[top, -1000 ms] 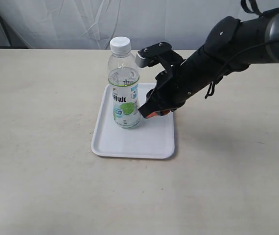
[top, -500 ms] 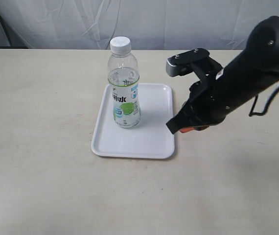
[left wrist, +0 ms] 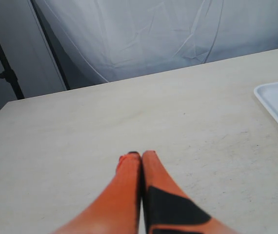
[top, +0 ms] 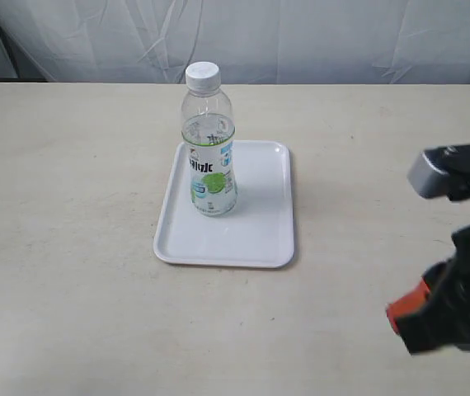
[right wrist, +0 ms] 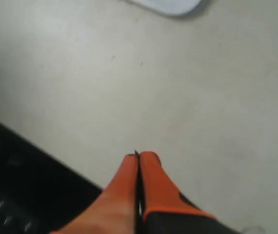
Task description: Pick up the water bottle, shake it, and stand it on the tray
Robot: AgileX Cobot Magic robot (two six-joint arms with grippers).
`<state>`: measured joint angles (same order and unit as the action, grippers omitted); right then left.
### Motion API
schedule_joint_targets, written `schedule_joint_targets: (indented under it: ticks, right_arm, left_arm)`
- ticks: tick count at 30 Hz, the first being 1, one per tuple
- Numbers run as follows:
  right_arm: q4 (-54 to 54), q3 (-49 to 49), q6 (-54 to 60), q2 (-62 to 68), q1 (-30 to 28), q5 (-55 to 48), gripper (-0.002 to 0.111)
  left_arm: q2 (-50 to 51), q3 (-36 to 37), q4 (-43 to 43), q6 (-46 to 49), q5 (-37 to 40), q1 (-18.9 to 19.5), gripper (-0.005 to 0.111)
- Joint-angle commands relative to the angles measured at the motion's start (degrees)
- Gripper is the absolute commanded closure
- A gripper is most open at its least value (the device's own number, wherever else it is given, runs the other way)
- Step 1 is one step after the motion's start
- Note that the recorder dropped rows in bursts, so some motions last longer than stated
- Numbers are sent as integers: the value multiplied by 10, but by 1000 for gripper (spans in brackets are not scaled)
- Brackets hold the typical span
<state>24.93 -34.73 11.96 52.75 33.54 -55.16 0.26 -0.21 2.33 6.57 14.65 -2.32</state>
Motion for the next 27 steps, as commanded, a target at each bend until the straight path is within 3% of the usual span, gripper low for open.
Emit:
schedule_joint_targets:
  ticks: [1,12,15,22,27]
  right_arm:
    - [-1,4,-13,-76,-2,-117,108]
    - [-11,4,-15,-179,-3,-118,108]
    - [-5,4,-15,-248,-39,-84,108]
    - [-14,51,-9,-418,-198,226,108]
    - [-41,144,-9,-483,-262,357,108]
  left_arm:
    - [-3,2,1,-1,-5,0,106]
    - [-3,2,1,-1,-5,0,106]
    - [-3,2,1,-1,-5,0,106]
    - [-3,2,1,-1,-5,0,106]
    - [-3,2,1,-1,-5,0,106]
